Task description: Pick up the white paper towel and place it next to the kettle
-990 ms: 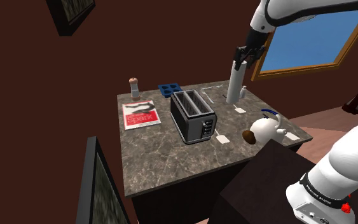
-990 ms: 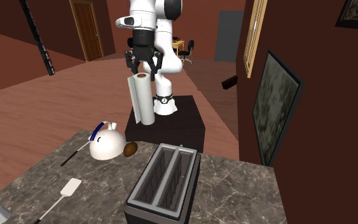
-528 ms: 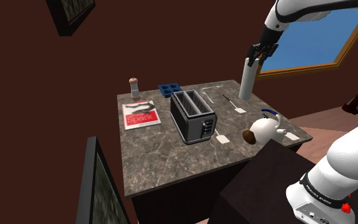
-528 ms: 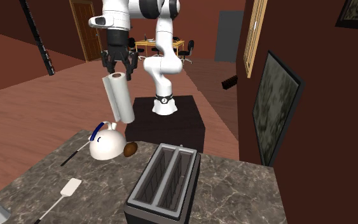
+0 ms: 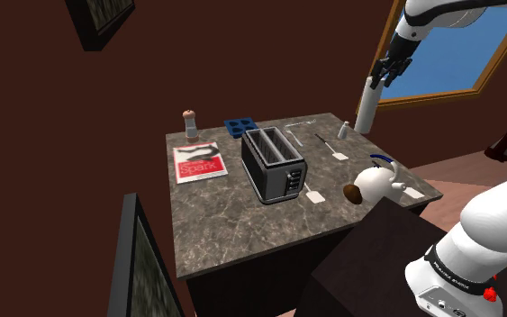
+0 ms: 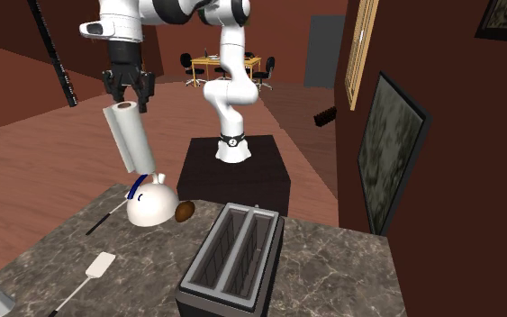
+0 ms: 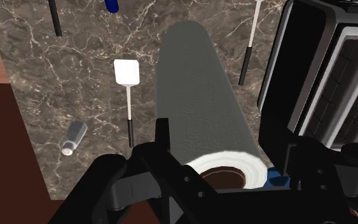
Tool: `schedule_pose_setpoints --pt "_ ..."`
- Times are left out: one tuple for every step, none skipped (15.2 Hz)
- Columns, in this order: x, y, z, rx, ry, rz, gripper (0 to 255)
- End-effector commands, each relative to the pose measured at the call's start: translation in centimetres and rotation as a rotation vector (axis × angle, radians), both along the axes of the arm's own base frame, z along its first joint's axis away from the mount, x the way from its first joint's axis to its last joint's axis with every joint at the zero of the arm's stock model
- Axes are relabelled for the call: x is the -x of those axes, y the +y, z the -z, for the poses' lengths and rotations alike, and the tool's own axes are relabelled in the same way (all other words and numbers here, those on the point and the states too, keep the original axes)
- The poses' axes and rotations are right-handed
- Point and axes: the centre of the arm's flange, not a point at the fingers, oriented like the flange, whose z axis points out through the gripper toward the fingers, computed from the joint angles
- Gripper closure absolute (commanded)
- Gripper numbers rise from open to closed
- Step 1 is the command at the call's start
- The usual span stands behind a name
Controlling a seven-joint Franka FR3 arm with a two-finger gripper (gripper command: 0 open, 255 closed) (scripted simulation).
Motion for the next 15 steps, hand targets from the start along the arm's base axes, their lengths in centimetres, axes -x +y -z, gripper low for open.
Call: schedule_pose_setpoints --pt "0.5 -2.5 0.1 0.001 0.0 -0.002 255" --pt "0.7 -3.8 0.0 0.001 0.0 -0.002 255" --pt "0.9 -5.1 0.0 0.001 0.0 -0.002 255" --pt "1.0 -6.4 0.0 0.001 0.0 -0.002 255" --pt "1.2 -7.7 0.0 0.001 0.0 -0.002 255" --pt "1.4 -9.1 0.0 0.001 0.0 -0.002 255" --pt "1.6 -10.4 0.0 0.001 0.0 -0.002 255" --pt "1.8 -11.7 0.0 0.001 0.0 -0.002 255" --pt "1.9 -13.0 0.0 0.001 0.0 -0.002 255" --pt "2.1 -14.3 0.0 0.001 0.0 -0.002 255" --pt "2.3 -15.6 0.0 0.001 0.0 -0.002 255" --pt "2.5 -16.9 0.0 0.001 0.0 -0.002 255" --pt "2.7 -18.2 0.0 0.001 0.0 -0.002 255" --pt "2.9 -19.5 0.0 0.001 0.0 -0.002 255" --pt "3.0 -20.4 0.0 0.001 0.0 -0.002 255"
